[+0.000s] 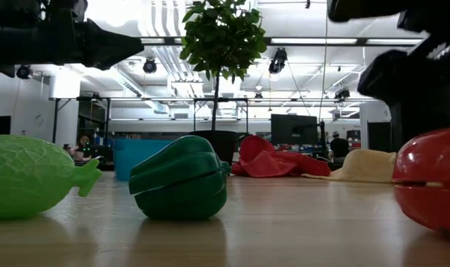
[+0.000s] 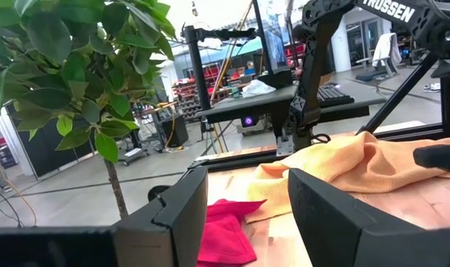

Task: Pick and placing Produce into tupperware
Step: Put the red tomato into the blue bin

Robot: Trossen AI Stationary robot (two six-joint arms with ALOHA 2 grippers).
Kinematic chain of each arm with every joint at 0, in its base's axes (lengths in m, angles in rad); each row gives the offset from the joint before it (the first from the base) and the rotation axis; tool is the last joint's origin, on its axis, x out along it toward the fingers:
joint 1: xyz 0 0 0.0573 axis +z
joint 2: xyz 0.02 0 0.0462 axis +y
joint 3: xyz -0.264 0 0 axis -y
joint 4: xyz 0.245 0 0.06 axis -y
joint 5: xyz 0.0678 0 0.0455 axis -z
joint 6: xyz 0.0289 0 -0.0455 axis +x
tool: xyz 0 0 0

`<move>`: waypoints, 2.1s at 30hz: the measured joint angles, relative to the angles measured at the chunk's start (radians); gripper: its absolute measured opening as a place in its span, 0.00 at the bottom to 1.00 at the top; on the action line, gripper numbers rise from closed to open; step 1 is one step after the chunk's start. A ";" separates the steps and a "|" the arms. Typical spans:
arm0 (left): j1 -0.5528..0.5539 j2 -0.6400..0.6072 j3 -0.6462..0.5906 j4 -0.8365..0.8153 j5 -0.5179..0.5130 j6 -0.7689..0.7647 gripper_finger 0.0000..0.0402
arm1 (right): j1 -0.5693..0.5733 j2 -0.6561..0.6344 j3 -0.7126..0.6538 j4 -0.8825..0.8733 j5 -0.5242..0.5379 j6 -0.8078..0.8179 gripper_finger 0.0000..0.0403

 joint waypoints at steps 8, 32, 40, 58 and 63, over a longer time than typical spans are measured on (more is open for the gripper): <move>0.000 0.001 0.000 -0.001 -0.001 0.000 0.43 | 0.000 0.018 0.000 0.019 0.001 0.003 0.81; 0.000 0.010 0.000 -0.001 -0.001 0.000 0.43 | -0.001 0.050 0.000 0.016 0.005 -0.001 0.72; 0.000 0.010 0.000 -0.001 -0.001 0.000 0.43 | -0.001 0.047 -0.001 0.009 0.005 -0.020 0.61; 0.000 0.010 0.000 -0.002 -0.001 0.000 0.43 | -0.059 0.035 -0.002 0.001 0.113 -0.163 0.61; 0.000 0.010 0.000 -0.003 -0.001 -0.002 0.43 | -0.106 0.034 -0.002 0.001 0.182 -0.210 0.61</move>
